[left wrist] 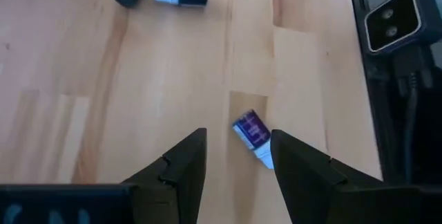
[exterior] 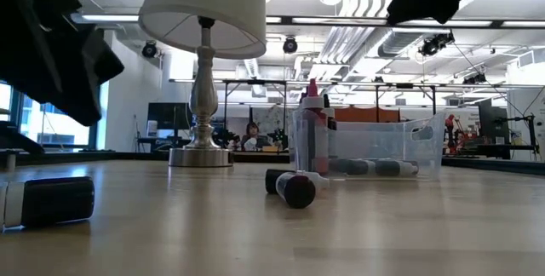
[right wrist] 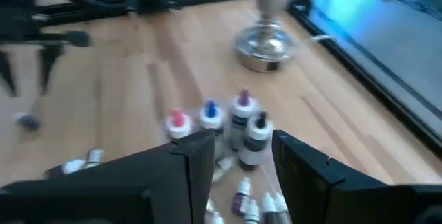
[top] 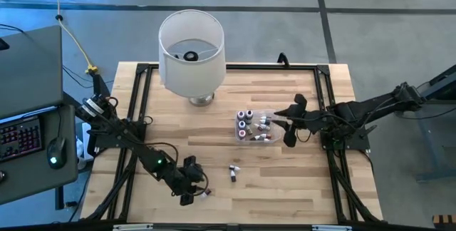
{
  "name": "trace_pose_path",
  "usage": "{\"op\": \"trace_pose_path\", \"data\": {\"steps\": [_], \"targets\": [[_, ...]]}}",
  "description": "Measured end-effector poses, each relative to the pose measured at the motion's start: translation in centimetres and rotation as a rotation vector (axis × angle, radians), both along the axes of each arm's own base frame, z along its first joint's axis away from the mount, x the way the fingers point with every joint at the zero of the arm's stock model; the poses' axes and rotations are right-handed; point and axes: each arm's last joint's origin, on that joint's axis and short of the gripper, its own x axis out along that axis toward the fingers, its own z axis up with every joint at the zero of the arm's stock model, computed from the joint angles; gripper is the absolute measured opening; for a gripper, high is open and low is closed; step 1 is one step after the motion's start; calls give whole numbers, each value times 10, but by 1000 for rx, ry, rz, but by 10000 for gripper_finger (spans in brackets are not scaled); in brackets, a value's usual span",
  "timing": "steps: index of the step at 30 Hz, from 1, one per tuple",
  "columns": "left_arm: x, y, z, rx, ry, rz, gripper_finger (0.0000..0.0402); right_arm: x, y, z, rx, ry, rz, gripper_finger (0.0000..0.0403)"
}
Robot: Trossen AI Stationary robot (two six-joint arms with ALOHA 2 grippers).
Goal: Pick & Place food coloring
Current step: Put the small black food coloring bottle into the transparent bin
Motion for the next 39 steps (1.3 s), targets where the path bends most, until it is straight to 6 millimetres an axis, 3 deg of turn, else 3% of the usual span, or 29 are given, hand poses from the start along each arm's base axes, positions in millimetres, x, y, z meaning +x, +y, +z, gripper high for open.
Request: {"op": "trace_pose_path", "data": {"steps": [3, 7, 13, 18, 22, 29, 39], "targets": [[2, 2, 0, -34, 30, -35, 160, 8, 5, 1, 37, -31, 87, 138], [3, 4, -1, -5, 31, -103, 160, 38, 23, -3, 140, -120, 249, 138], [3, 4, -1, 7, 33, -103, 160, 95, 75, -57, 148, -153, 389, 138], [3, 4, -1, 4, 36, -107, 160, 119, 110, -112, 56, -88, 355, 138], [3, 4, -1, 5, 37, -107, 160, 137, 129, -128, 17, 38, 327, 138], [3, 4, -1, 2, 35, -104, 160, 158, 141, -144, 5, 278, 236, 138], [2, 3, -1, -12, 46, -120, 160, 165, 134, -166, 12, 329, 189, 138]]}}
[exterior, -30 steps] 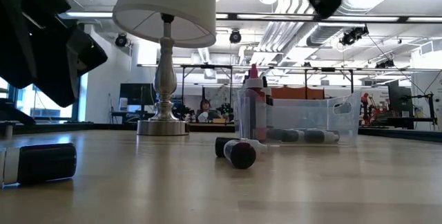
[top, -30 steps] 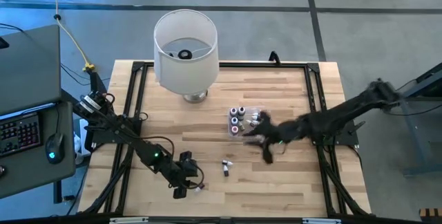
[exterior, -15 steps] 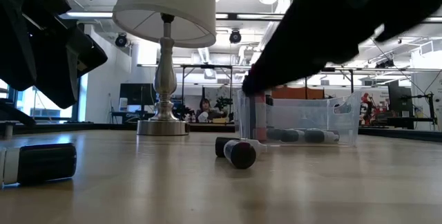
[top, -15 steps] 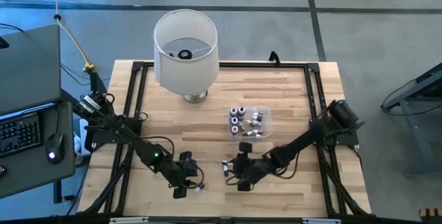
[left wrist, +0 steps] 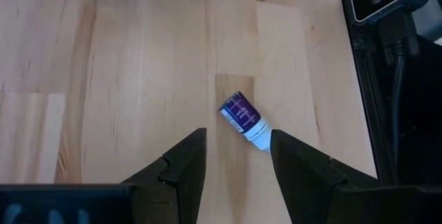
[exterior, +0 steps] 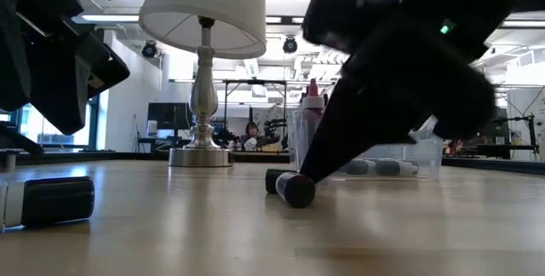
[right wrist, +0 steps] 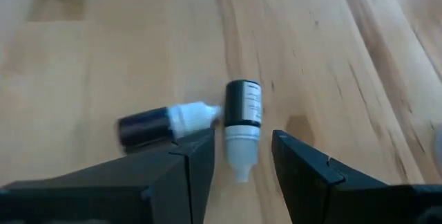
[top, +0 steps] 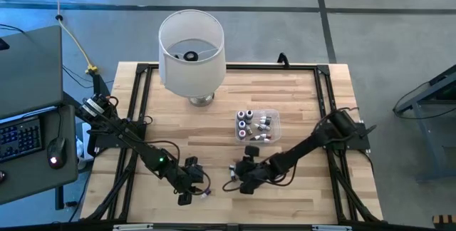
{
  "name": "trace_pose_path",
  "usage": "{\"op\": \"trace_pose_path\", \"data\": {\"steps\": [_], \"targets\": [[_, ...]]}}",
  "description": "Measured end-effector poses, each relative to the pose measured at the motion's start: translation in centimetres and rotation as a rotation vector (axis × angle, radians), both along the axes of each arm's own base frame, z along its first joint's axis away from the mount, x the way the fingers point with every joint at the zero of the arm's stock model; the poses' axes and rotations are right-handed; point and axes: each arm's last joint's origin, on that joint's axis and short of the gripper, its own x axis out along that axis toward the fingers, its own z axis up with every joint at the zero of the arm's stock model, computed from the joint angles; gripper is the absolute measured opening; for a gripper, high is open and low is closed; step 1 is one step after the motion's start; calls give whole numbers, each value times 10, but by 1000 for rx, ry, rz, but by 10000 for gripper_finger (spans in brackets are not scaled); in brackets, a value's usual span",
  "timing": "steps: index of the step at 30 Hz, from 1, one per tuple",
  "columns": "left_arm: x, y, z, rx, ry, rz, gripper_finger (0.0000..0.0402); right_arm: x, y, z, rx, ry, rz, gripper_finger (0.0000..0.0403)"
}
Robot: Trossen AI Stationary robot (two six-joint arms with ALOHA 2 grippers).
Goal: Pick & Place food coloring
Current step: Put the small black food coloring bottle into the transparent bin
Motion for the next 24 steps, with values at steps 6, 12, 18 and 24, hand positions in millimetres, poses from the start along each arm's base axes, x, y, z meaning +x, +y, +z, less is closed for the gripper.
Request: {"op": "trace_pose_path", "data": {"steps": [6, 12, 18, 24], "targets": [[0, 0, 0, 0, 0, 0, 160, 7, -10, -11, 28, 30, -7, 138], [0, 0, 0, -3, 1, 0, 160, 10, -14, -12, 43, 34, -3, 117], [0, 0, 0, -3, 1, 0, 160, 10, -13, -11, 121, 44, -9, 58], [0, 0, 0, -3, 1, -1, 160, -5, -21, 22, 44, 107, 12, 59]]}}
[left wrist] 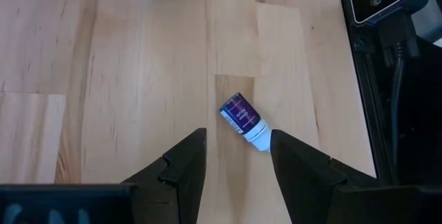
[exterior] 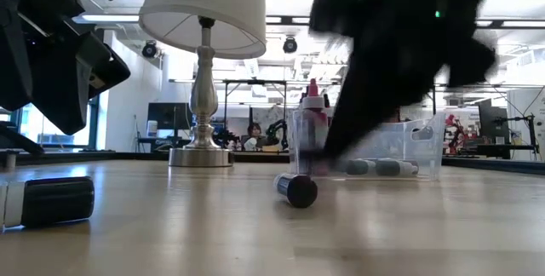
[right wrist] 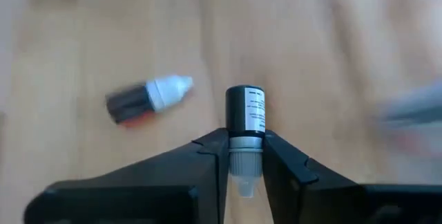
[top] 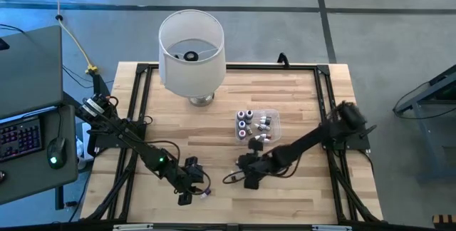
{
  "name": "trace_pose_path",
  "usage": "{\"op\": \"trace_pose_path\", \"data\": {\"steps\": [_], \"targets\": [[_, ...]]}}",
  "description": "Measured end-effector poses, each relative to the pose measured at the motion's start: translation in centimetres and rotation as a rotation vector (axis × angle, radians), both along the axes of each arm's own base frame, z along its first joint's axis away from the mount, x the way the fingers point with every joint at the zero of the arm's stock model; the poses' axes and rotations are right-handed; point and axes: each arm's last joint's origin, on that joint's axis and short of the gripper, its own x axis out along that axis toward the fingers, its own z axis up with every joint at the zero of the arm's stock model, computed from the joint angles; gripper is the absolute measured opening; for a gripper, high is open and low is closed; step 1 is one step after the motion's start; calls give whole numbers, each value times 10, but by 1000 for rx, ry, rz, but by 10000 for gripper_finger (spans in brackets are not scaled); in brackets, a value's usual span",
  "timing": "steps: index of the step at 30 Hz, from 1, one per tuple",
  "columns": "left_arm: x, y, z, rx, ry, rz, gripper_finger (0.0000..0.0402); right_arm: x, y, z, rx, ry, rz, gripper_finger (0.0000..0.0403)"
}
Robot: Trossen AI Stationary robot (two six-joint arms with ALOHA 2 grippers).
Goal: Pick & Place food coloring
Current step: Put the small black food coloring bottle into the transparent bin
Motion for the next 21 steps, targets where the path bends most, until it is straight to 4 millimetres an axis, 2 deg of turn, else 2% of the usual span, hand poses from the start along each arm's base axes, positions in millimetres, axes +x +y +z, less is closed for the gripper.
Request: {"op": "trace_pose_path", "data": {"steps": [4, 9, 11, 13, 17, 21], "targets": [[0, 0, 0, -9, 3, 10, 160, -21, -14, 52, -113, 11, -94, 70], [0, 0, 0, -14, 5, 15, 160, -64, -44, 83, -271, 55, -284, 60], [0, 0, 0, -13, 5, 15, 160, -75, -58, 81, -319, 57, -353, 59], [0, 0, 0, -11, 2, 19, 160, -79, -73, 67, -294, 93, -384, 60], [0, 0, 0, -9, 1, 20, 160, -81, -94, 36, -160, 148, -383, 70], [0, 0, 0, -16, 4, 29, 160, -81, -107, 21, -129, 131, -405, 77]]}}
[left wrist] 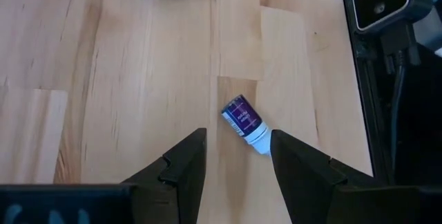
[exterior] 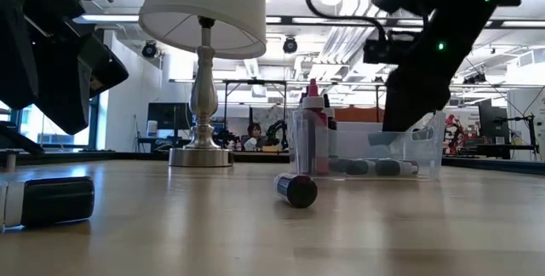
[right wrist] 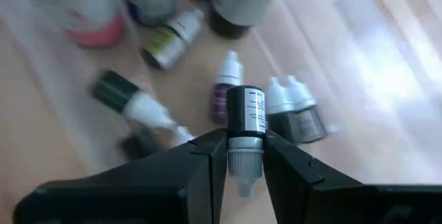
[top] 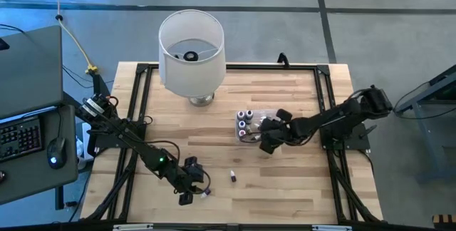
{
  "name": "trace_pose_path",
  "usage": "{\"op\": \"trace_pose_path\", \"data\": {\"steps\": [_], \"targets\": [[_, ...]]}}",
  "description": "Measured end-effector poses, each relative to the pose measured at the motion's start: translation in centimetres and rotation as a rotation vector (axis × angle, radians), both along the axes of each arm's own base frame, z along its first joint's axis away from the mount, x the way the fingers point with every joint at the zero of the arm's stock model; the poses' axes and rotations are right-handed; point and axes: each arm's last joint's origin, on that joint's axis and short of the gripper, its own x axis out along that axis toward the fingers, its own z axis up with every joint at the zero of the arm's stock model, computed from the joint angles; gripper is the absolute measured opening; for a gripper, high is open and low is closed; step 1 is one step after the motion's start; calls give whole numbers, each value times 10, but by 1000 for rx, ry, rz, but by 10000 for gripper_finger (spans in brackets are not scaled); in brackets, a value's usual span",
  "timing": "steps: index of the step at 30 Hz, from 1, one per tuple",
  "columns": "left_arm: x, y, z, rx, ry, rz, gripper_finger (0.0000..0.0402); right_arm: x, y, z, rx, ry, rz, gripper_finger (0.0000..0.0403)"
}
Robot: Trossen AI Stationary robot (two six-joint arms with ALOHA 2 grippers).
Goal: Pick & Place food coloring
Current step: Put the small black food coloring bottle into the transparent bin, then put the small red food coloring bottle into the transparent bin
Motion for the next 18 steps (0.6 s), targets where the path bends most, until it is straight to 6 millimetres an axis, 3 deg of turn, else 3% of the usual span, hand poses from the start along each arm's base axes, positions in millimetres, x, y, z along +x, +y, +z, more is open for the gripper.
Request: {"op": "trace_pose_path", "data": {"steps": [10, 18], "targets": [[0, 1, 0, -39, 13, 70, 160, 6, -3, 5, 60, 17, 78, 137], [2, 0, -5, -50, 22, 121, 160, 25, 9, 40, 125, -102, 137, 160]]}}
